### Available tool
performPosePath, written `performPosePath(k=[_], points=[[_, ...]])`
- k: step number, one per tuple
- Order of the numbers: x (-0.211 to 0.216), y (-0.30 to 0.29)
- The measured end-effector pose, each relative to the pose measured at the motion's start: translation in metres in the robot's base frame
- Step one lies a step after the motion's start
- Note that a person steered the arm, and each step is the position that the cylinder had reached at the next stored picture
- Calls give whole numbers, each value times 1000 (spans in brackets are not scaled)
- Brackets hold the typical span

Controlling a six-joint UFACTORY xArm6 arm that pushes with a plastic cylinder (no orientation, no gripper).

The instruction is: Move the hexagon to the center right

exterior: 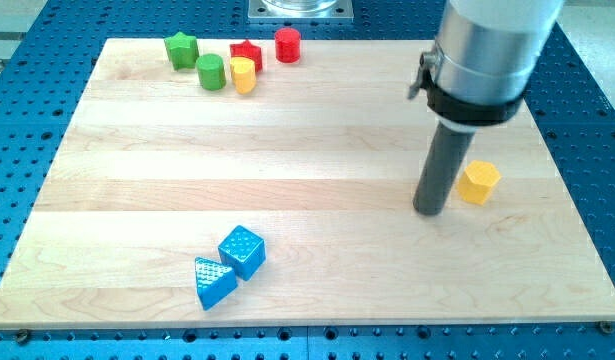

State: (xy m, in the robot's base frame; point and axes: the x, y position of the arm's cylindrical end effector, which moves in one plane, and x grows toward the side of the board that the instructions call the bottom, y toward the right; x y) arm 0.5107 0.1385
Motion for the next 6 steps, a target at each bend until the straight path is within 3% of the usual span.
performPosePath(k=[2,3,4,5,6], points=[[-53,82],[-63,56],[-118,-42],[-171,-183],[-177,-281]])
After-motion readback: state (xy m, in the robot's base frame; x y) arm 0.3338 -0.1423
